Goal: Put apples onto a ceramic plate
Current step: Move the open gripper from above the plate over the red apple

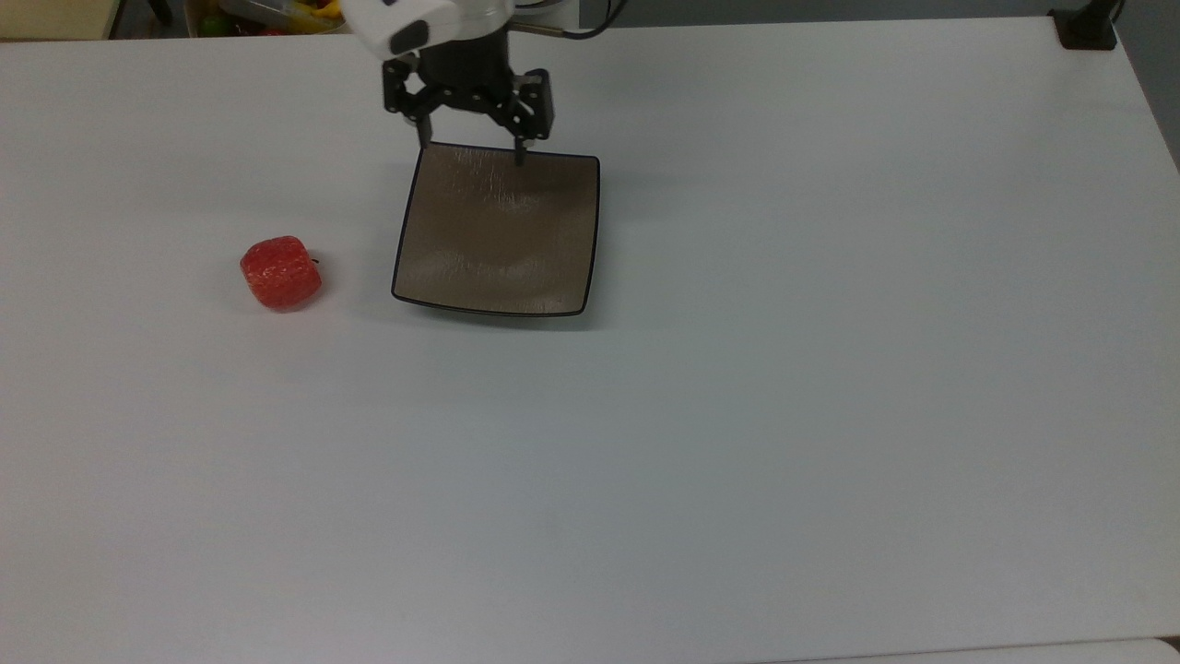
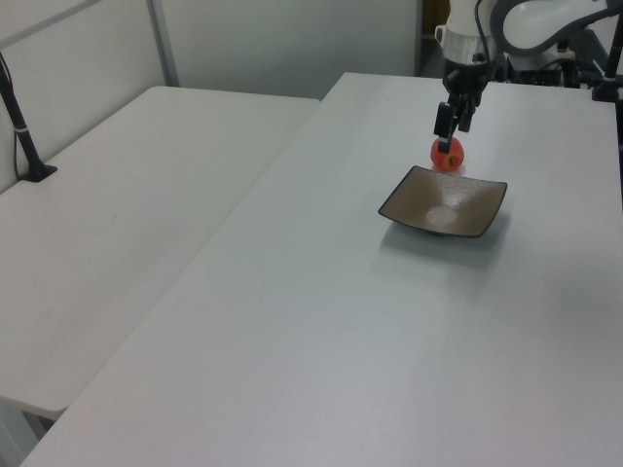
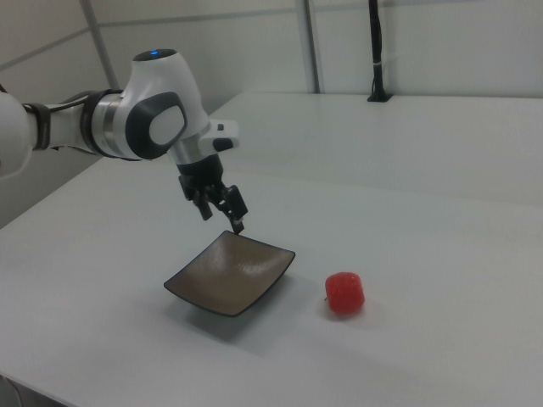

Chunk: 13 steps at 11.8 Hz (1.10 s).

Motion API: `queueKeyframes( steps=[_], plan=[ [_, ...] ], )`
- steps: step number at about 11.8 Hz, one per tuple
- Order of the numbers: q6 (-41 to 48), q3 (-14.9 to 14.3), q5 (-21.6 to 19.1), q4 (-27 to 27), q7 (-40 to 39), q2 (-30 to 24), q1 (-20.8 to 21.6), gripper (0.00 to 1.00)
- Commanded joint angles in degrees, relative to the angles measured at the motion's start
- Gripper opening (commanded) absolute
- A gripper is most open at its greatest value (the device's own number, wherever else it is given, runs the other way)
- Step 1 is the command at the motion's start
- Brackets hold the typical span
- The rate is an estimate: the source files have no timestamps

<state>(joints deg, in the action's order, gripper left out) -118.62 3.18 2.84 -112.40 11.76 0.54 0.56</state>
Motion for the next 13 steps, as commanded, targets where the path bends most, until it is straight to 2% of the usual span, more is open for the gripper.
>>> queueKeyframes(
  steps=[1, 2, 4, 6, 11, 13],
  plan=[
    [-4.3, -4.0, -0.3, 0.2, 0.4, -0.4, -1.2, 1.00],
    [-6.7, -5.9, -0.5, 0.2, 3.3, -0.1, -1.7, 1.00],
    [-9.7, -7.0, -0.5, 0.2, 9.7, 1.4, -3.3, 1.00],
    [-12.7, -9.9, -0.6, -0.1, 16.4, 2.8, -3.4, 1.00],
    [-19.2, -11.5, 0.1, 0.0, 30.9, 10.0, -4.0, 1.00],
    [-19.9, -11.7, 0.3, 0.1, 31.4, 11.9, -4.2, 1.00]
  ],
)
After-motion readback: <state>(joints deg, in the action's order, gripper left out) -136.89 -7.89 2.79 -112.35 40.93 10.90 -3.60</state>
